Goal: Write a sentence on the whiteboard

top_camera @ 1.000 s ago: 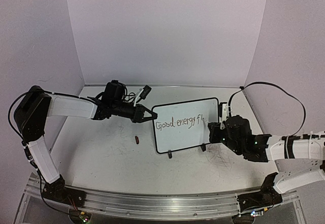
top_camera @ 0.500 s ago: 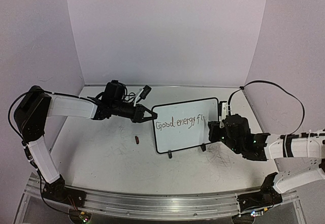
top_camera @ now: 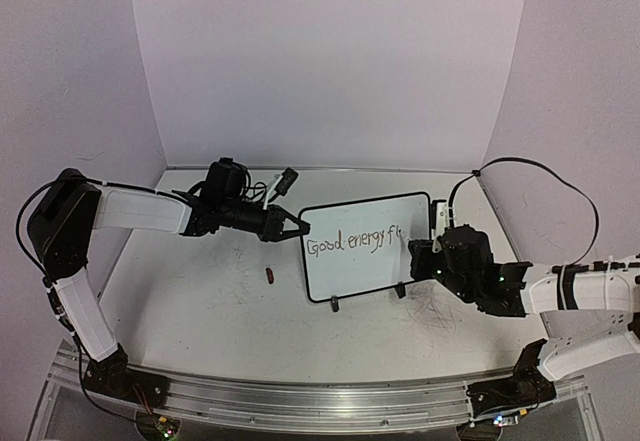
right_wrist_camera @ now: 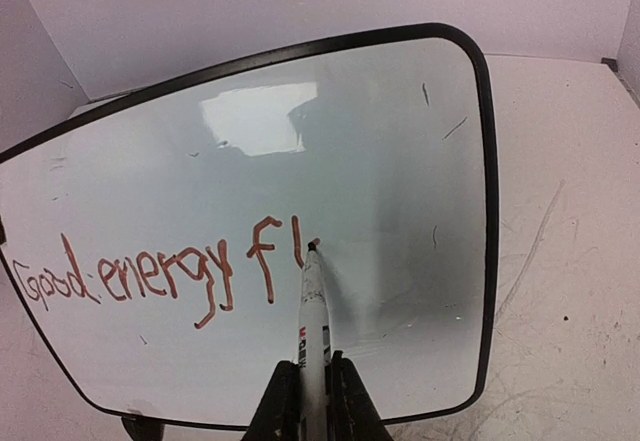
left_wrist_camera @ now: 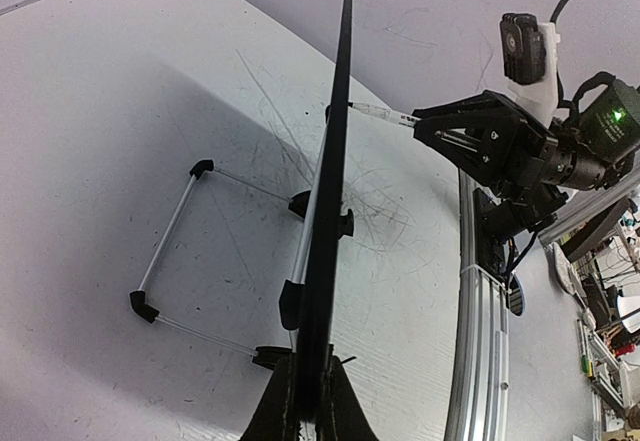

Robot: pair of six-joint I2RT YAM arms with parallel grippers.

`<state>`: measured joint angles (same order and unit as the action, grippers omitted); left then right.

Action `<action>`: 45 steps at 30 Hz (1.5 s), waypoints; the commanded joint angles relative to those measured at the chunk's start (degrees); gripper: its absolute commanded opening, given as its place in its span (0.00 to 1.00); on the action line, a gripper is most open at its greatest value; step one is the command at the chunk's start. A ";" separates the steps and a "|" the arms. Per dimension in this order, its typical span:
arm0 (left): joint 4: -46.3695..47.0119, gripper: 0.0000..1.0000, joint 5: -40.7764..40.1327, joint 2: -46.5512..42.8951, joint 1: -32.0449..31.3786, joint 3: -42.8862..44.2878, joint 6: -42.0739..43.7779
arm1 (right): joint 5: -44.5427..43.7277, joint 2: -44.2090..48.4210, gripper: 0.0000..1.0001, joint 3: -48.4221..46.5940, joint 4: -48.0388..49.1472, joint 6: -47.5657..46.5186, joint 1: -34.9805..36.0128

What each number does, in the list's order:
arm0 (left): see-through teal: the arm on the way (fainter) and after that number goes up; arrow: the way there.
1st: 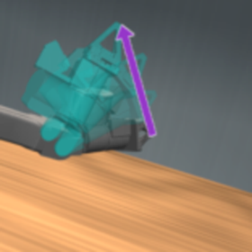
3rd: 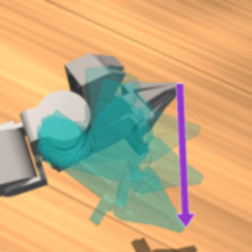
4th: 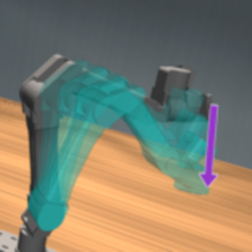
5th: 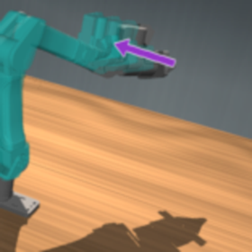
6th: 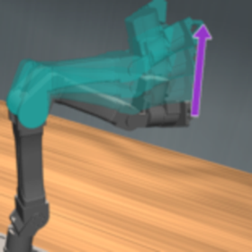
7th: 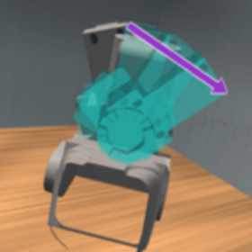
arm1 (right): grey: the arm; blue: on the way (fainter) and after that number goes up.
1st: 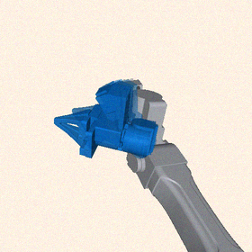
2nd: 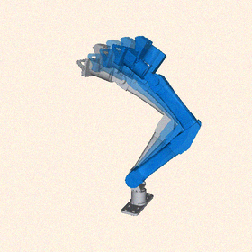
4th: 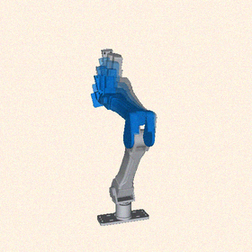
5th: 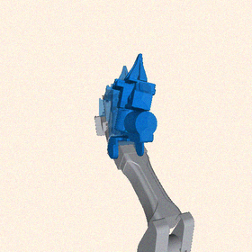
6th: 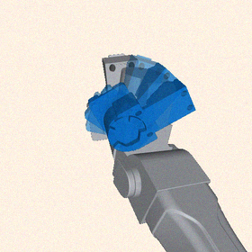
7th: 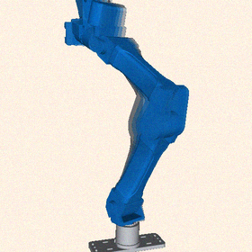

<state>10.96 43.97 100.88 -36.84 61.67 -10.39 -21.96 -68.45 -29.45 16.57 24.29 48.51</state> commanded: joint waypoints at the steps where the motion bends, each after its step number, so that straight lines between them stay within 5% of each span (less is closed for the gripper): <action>1: -2.52 0.00 -2.49 -0.59 -0.43 -0.40 1.60 | 0.38 0.72 0.00 0.96 -0.65 1.19 -0.22; 24: -2.52 0.00 -2.56 -0.67 -0.43 -0.41 1.69 | -4.83 1.28 0.00 0.19 0.12 1.46 -0.24; 45: -2.52 0.00 -2.66 -0.89 -0.43 -0.44 1.78 | -0.63 -1.01 0.00 -1.14 2.50 -1.45 -0.20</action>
<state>10.96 43.94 100.88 -36.86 61.67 -10.44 -23.97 -68.60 -28.88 17.13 23.83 48.51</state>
